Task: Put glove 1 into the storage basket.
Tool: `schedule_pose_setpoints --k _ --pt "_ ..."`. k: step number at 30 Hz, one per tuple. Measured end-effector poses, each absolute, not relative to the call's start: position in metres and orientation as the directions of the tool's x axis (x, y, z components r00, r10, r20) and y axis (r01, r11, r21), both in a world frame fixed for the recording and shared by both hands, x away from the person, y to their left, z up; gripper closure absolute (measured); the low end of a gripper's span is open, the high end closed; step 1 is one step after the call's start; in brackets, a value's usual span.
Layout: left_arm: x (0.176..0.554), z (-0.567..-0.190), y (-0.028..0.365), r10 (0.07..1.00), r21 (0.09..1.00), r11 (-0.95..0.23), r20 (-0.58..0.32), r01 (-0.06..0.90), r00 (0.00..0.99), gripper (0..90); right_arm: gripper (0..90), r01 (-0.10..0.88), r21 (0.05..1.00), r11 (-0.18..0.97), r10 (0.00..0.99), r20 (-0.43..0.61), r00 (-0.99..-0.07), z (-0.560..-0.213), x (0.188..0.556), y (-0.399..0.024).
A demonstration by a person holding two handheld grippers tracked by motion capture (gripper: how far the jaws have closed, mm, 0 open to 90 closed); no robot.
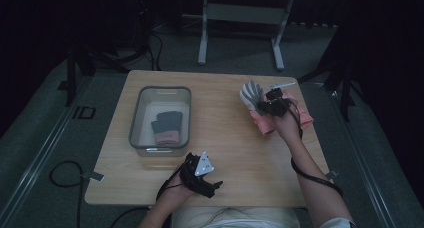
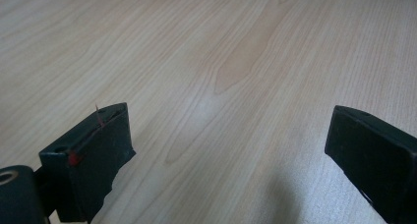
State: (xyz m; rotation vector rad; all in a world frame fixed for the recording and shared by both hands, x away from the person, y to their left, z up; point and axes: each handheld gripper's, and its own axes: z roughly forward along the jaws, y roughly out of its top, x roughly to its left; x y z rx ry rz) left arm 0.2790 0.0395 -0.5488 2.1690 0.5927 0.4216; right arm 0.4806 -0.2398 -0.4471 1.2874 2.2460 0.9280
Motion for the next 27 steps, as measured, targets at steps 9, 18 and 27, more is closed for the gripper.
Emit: schedule_pose_setpoints --k 9,18,27 --pt "0.279 -0.546 0.038 0.531 0.804 -0.539 0.092 0.252 0.842 3.5 88.0 0.572 0.776 0.266 0.904 0.005 -0.427 -0.416 0.421 -0.222" --pt "0.280 -0.546 0.036 0.509 0.813 -0.530 0.077 0.241 0.858 3.5 88.1 0.609 0.772 0.185 0.903 0.111 -0.415 -0.434 0.379 -0.205" --pt "0.278 -0.548 0.035 0.501 0.812 -0.533 0.077 0.238 0.862 3.5 88.0 0.711 0.695 0.107 0.919 0.204 -0.338 -0.486 0.388 -0.192"
